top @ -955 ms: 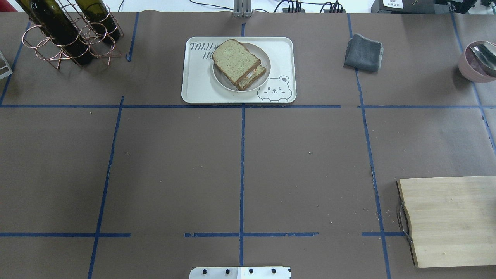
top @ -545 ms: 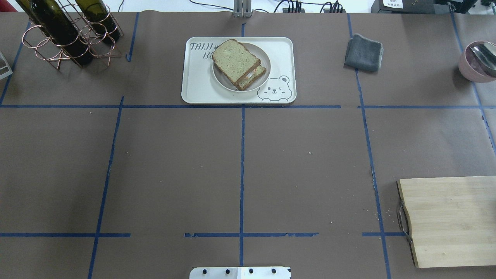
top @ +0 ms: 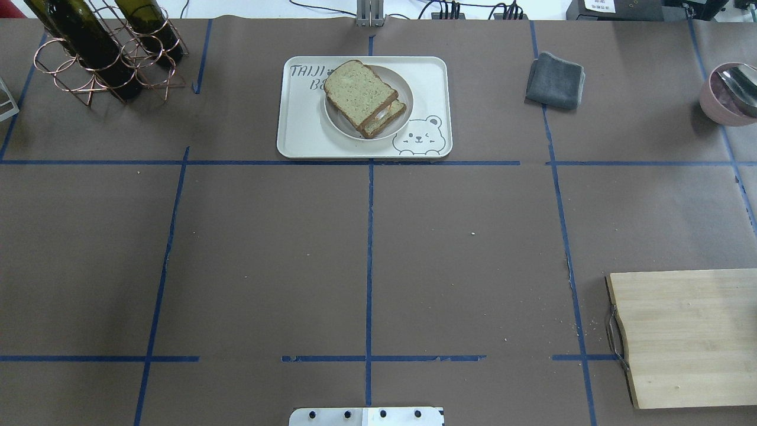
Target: Make sandwich and place on tray
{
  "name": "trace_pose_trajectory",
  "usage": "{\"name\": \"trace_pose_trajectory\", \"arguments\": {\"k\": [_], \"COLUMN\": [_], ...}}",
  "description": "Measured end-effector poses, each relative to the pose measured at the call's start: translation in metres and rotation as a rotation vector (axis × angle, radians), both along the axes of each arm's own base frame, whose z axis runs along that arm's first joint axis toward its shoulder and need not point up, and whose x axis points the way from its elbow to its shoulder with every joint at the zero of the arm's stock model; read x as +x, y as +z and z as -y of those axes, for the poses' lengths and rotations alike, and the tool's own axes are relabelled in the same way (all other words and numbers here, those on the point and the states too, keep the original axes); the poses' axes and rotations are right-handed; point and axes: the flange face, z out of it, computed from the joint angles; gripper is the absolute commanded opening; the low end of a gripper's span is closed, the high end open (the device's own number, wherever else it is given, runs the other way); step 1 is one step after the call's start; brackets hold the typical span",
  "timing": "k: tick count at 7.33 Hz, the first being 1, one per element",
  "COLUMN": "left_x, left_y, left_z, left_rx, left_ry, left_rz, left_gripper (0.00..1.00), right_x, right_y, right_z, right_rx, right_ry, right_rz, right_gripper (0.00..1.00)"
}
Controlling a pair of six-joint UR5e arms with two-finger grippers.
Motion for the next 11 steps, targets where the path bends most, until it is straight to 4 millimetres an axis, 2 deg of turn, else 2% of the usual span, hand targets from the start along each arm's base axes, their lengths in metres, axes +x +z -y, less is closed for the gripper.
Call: {"name": "trace_pose_trajectory", "arguments": {"k": [2,6,11], "left_x": [0.0,0.0,0.0], "left_y": [0.003,0.003,0.002], "left_z": [-0.003,-0.004,-0.004], "left_rx": [-0.007,-0.008,-0.005], "left_ry": [-0.001,-0.002,-0.002], "left_rz": [-0.001,-0.001,-0.001], "left_gripper": [1.0,1.0,1.0], "right_x": [0.004,0.029,0.032], "right_y": [0.002,0.025,0.025], "right_z": [-0.003,-0.031,-0.034], "right_rx": [-0.035,-0.085,-0.085], "right_ry": [0.036,0.094,0.101], "right_rz": [0.002,0.011,0.013], "right_gripper": [1.0,1.0,1.0]}}
